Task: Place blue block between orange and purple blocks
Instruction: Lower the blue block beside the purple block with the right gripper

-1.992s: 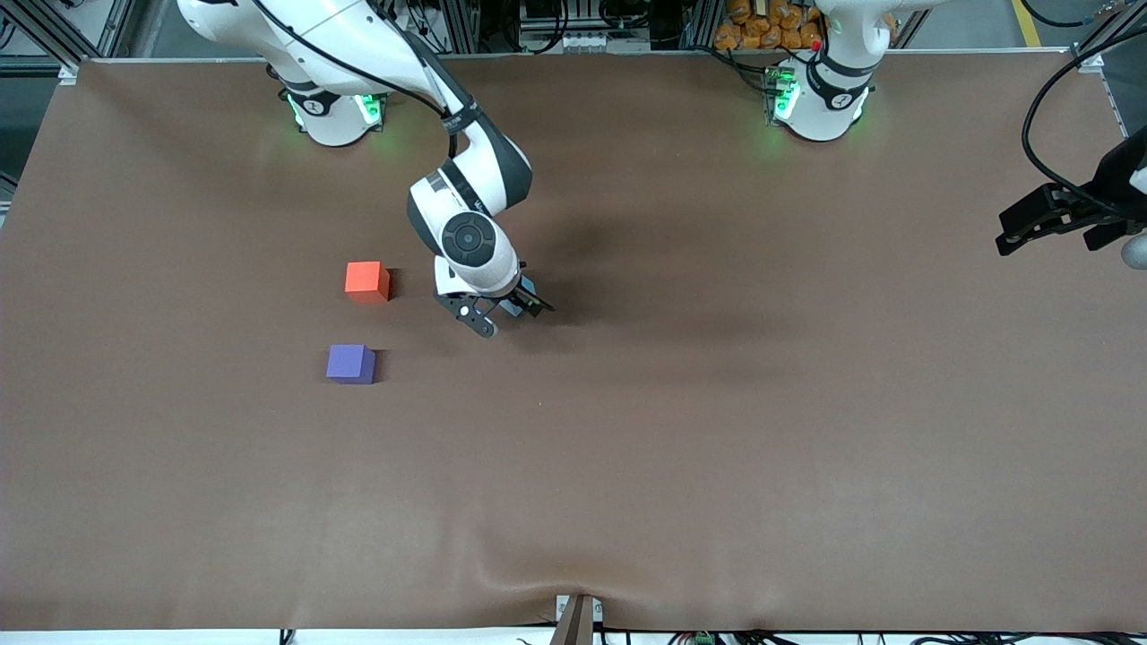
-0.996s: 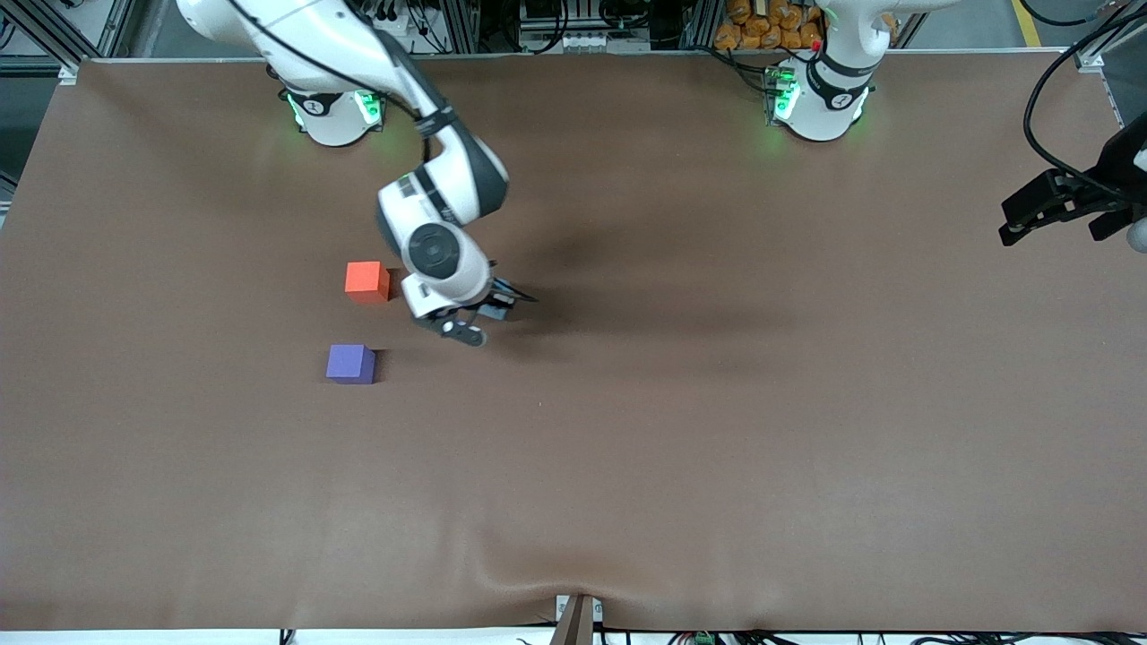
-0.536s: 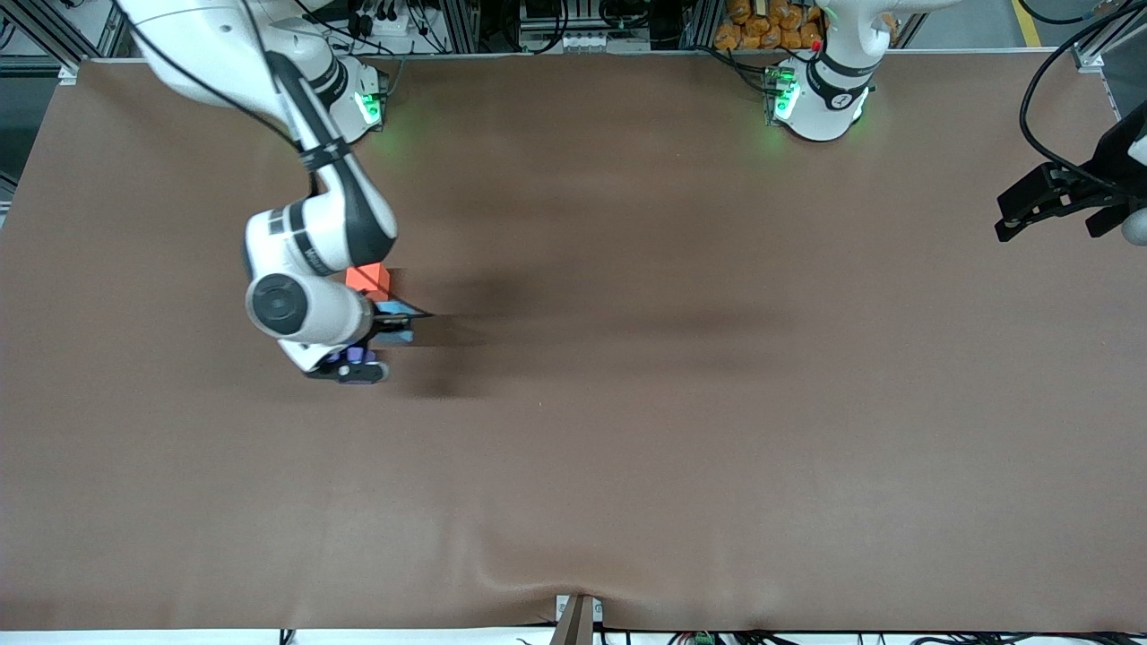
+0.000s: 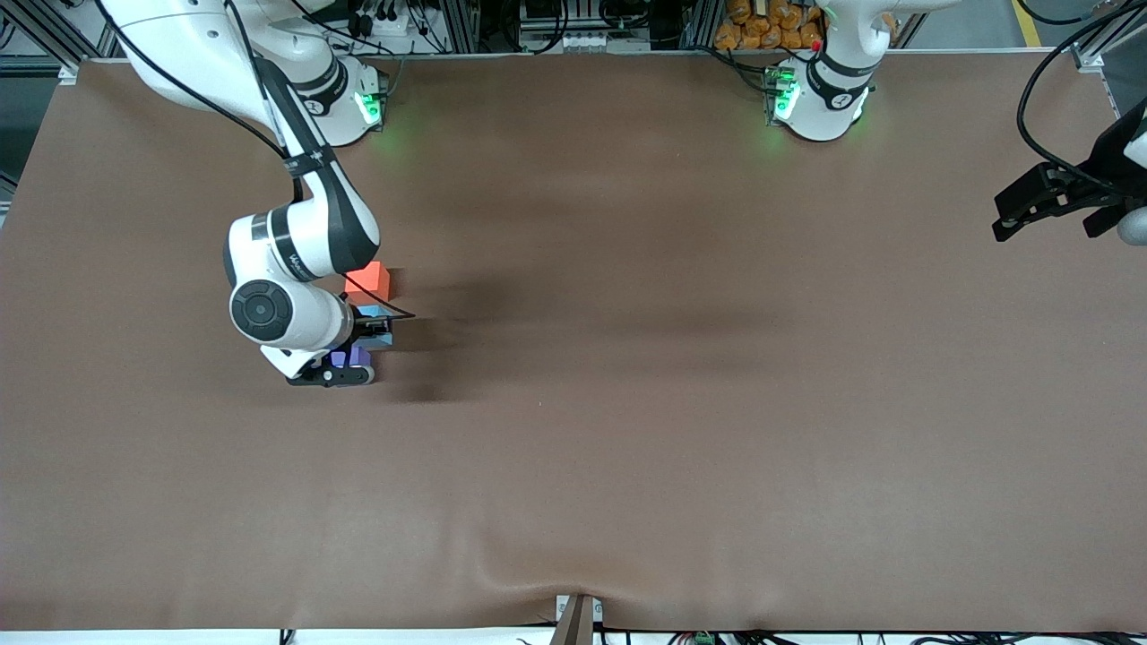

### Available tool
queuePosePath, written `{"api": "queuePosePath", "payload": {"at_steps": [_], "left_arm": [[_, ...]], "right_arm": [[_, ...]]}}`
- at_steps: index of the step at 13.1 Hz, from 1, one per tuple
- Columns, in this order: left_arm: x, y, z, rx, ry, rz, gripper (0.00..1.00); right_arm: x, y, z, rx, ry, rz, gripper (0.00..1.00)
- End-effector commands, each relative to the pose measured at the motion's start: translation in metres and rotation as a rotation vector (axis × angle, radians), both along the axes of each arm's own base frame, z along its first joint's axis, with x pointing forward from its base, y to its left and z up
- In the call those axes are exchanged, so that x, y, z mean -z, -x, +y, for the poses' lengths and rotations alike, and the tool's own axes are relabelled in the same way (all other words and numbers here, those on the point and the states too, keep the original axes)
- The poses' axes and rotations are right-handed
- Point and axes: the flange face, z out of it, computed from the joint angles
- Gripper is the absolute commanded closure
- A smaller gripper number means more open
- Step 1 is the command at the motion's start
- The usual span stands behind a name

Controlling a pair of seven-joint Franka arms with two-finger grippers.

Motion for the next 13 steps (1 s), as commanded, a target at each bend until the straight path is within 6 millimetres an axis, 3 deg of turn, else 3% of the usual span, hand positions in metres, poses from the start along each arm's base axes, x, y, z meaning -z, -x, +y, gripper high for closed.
{"api": "queuePosePath", "payload": {"at_steps": [1, 9, 13], "left_arm": [[-0.003, 0.008, -0.001, 0.014, -0.002, 0.002, 0.00], [-0.001, 0.009, -0.008, 0.023, -0.002, 0.011, 0.00], [-0.001, 0.009, -0.009, 0.027, -0.003, 0.011, 0.00]], "right_arm": [[0.000, 0.005, -0.005, -0.003, 0.012, 0.028, 1.00], [0.011, 0.008, -0.015, -0.047, 0.049, 0.035, 1.00], [0.035, 0.021, -0.024, -0.042, 0.046, 0.017, 1.00]]}}
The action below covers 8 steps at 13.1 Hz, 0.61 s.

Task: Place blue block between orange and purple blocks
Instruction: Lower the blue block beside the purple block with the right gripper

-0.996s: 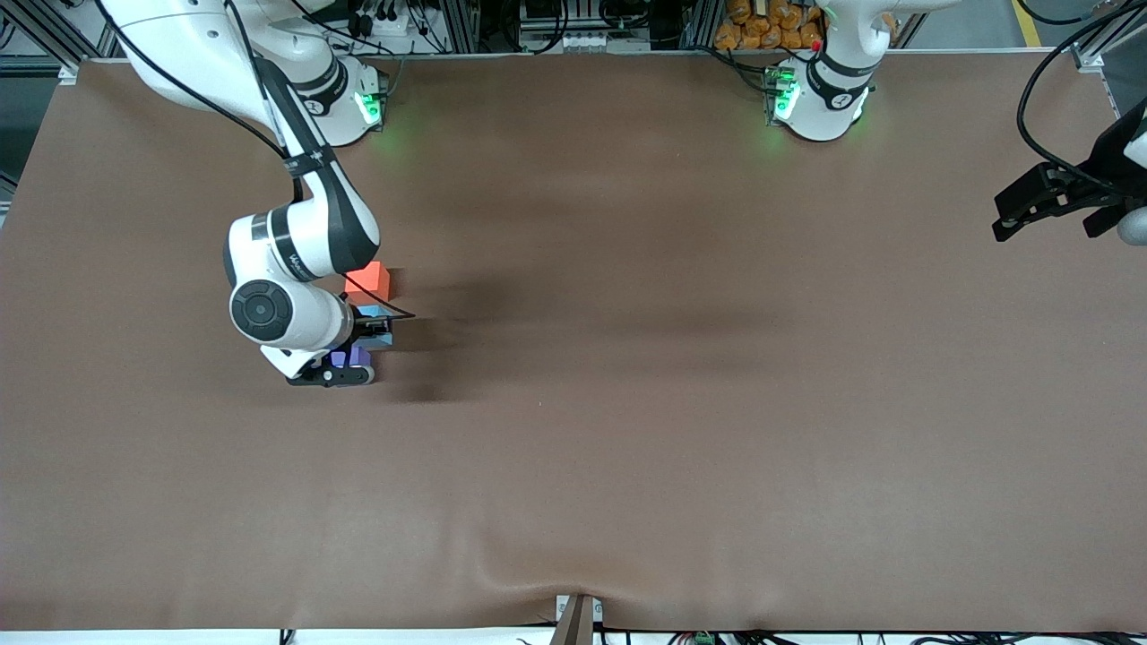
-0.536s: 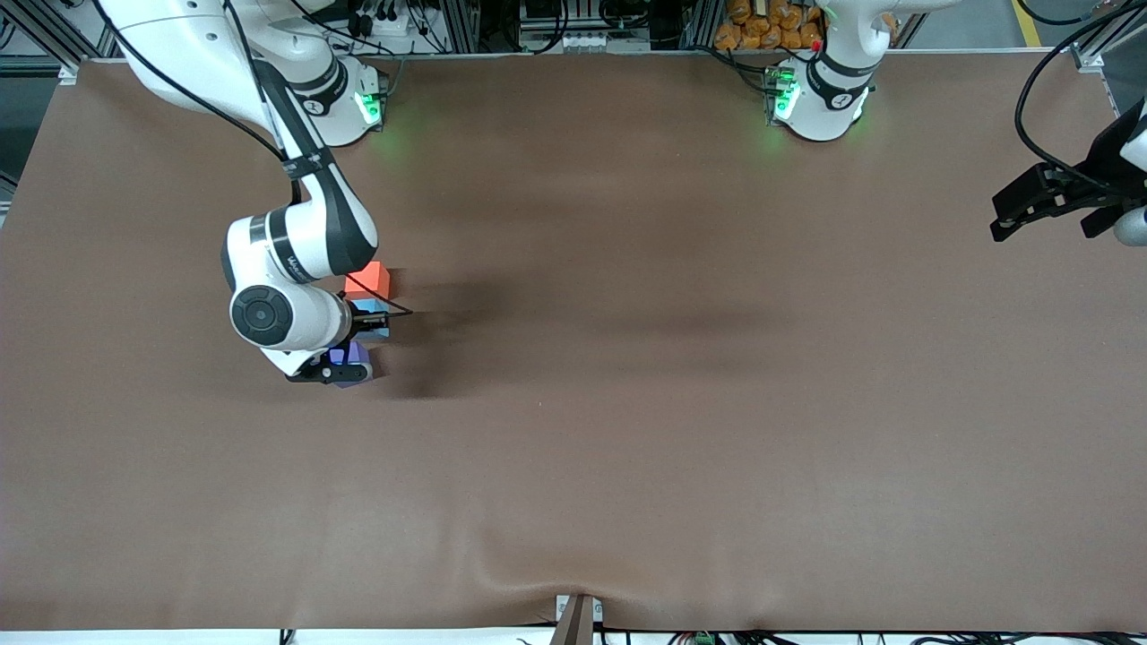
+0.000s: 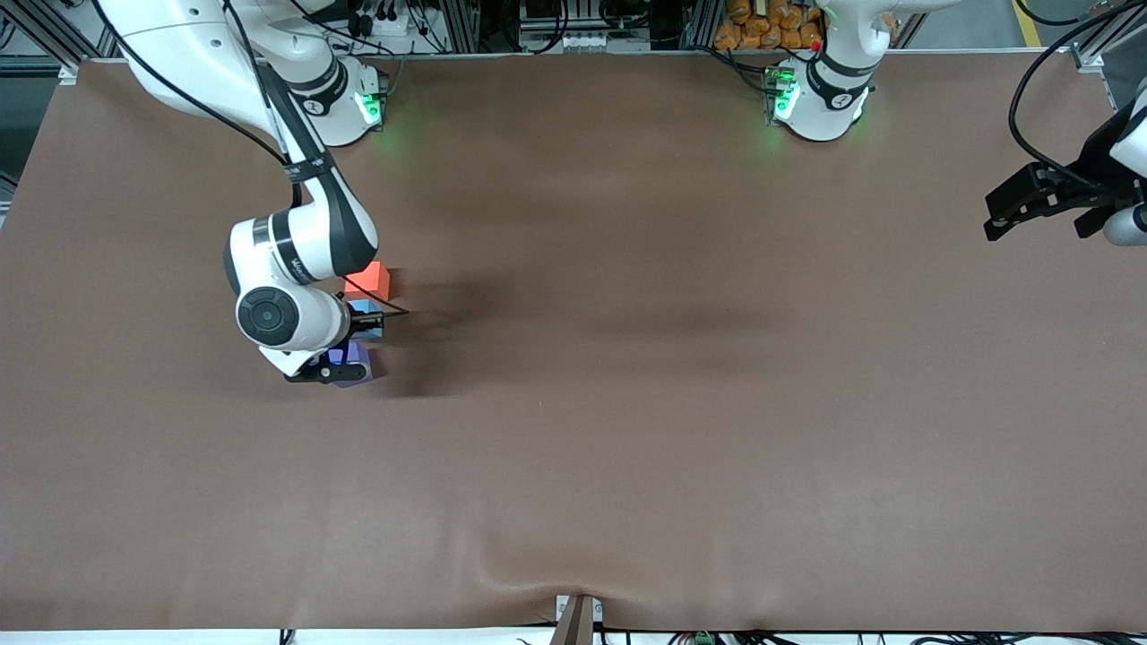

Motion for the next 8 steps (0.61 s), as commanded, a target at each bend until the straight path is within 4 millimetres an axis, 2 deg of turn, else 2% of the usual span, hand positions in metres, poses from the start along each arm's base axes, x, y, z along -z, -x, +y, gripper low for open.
{"api": "queuePosePath", "payload": {"at_steps": [1, 7, 8], "left_arm": [[-0.003, 0.008, -0.006, 0.019, -0.003, 0.004, 0.00], [-0.009, 0.015, -0.012, 0.019, -0.004, 0.005, 0.00], [-0.009, 0.014, -0.010, 0.016, -0.004, 0.005, 0.00]], "right_arm": [[0.016, 0.011, -0.014, -0.009, -0.004, -0.016, 1.00], [0.032, 0.011, -0.027, 0.024, 0.000, -0.011, 1.00], [0.036, 0.011, -0.026, 0.037, -0.003, -0.006, 0.73]]}}
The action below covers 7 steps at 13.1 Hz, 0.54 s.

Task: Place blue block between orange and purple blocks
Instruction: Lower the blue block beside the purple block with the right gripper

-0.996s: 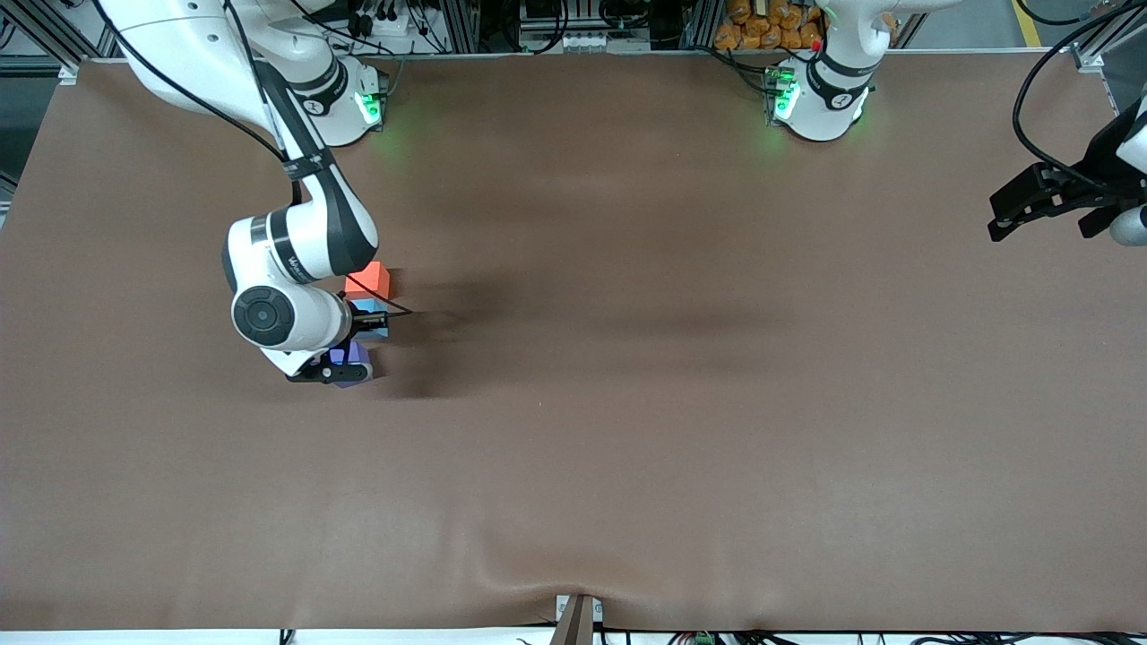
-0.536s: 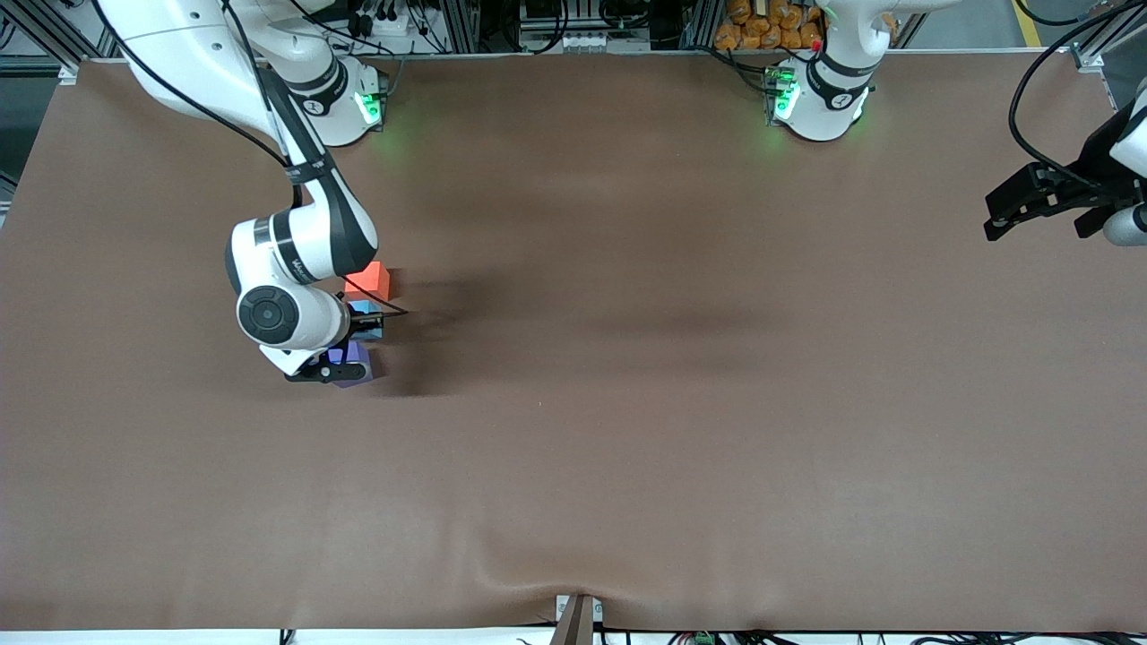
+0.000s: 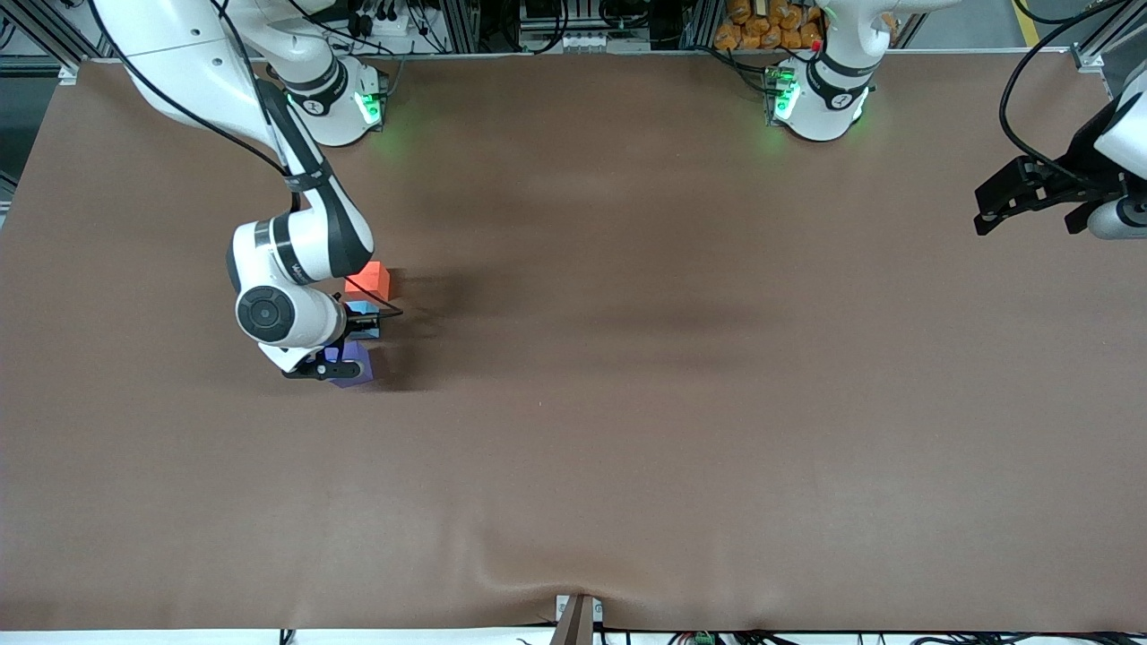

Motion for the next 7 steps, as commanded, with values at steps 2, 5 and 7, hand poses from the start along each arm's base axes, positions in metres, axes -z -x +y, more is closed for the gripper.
{"api": "queuePosePath", "payload": {"at_steps": [2, 5, 7], "left_arm": [[-0.0039, 0.0085, 0.0013, -0.007, -0.003, 0.005, 0.00], [-0.0039, 0.0077, 0.0021, -0.007, -0.003, 0.003, 0.00], [-0.0039, 0.0078, 0.0013, -0.007, -0.003, 0.003, 0.00]], "right_arm": [[0.0072, -0.0010, -0.0072, 0.017, -0.004, -0.001, 0.20], [0.0061, -0.0011, -0.0034, 0.035, -0.002, -0.003, 0.00], [-0.0025, -0.0076, -0.0012, 0.052, 0.003, -0.011, 0.00]]}}
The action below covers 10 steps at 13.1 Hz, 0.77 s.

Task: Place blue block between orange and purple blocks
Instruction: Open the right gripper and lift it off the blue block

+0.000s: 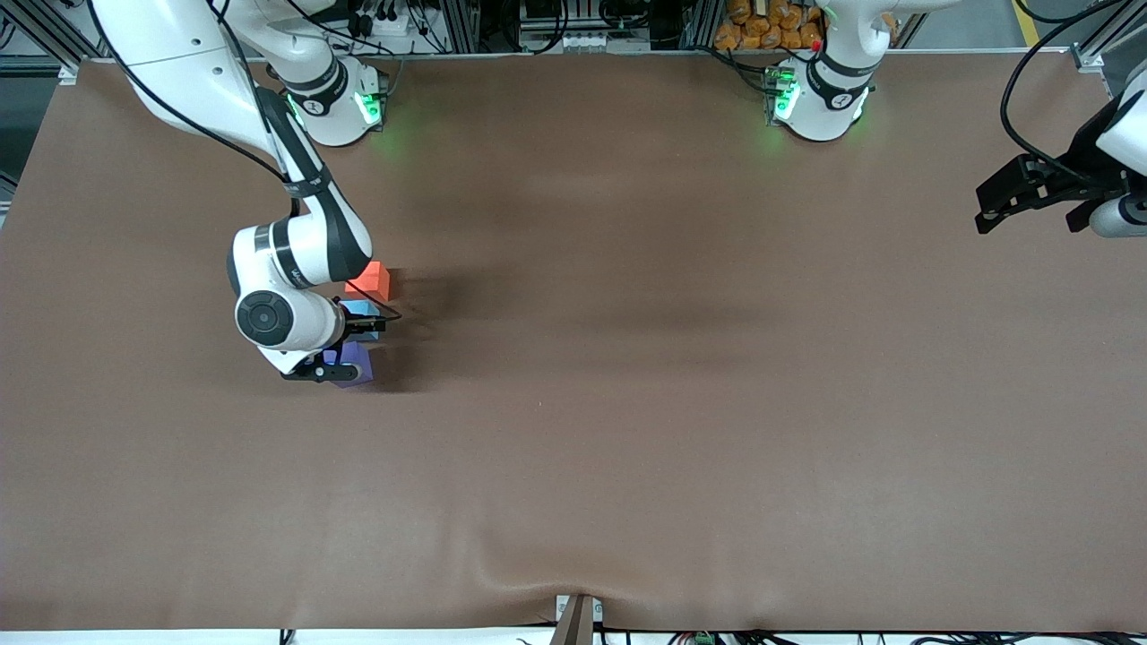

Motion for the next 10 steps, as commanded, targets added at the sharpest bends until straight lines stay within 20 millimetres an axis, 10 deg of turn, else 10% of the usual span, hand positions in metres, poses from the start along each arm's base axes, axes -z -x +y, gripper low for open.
{"api": "queuePosePath", "payload": {"at_steps": [1, 7, 10], "left_arm": [[-0.004, 0.008, 0.000, -0.002, -0.003, 0.002, 0.00], [-0.002, 0.006, -0.001, -0.002, -0.003, 0.002, 0.00], [0.000, 0.003, -0.002, -0.002, -0.001, -0.001, 0.00]], "right_arm": [[-0.017, -0.011, 0.006, 0.021, 0.000, -0.001, 0.00], [-0.147, -0.060, 0.062, -0.041, -0.031, 0.005, 0.00], [-0.253, -0.086, 0.069, -0.041, -0.060, -0.099, 0.00]]}}
